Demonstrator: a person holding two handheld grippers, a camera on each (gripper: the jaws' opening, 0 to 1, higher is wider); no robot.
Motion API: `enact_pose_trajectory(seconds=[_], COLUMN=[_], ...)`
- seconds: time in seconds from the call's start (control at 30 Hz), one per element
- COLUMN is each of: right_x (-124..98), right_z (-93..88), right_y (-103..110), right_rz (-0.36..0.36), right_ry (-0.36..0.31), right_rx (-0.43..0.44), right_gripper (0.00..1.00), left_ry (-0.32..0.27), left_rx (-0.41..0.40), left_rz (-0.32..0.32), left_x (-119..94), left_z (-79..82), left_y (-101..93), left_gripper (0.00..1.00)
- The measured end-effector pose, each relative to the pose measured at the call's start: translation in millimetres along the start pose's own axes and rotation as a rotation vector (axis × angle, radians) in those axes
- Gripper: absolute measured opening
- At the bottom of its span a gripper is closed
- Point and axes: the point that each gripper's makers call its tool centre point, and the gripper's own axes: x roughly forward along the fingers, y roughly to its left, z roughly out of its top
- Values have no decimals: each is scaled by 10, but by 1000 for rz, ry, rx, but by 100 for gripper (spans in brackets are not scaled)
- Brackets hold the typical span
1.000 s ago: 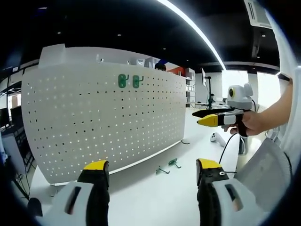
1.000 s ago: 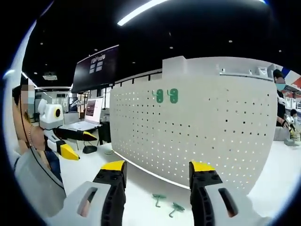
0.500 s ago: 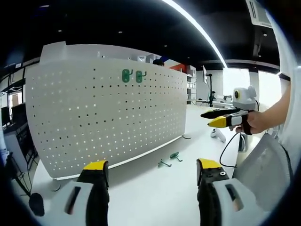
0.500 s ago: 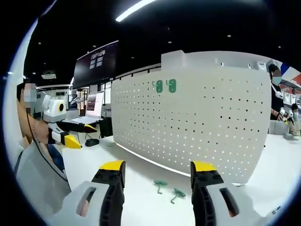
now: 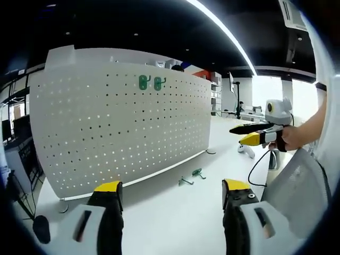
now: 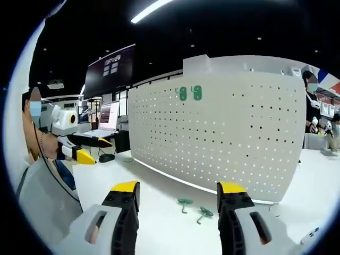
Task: Insert the hook assembly into the mounting plate slot until the hook locks in place.
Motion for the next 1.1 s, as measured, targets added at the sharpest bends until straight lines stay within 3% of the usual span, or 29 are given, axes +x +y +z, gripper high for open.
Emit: enact_pose_trajectory(seconds=[0.47, 1.1], right_x=[-92, -157], right_z=[-60, -150], right_y=[-44, -16], right_rz=[-16, -5], right_ry=[35, 66], right_rx=[-4, -13], right_gripper=[58, 59], left_ry=[39, 46], left_rx=[-2, 8], left_rz=[-4, 2], left_x=[-60, -57], left_z=[-158, -155], left_y=[28, 32], left_gripper=[78, 77])
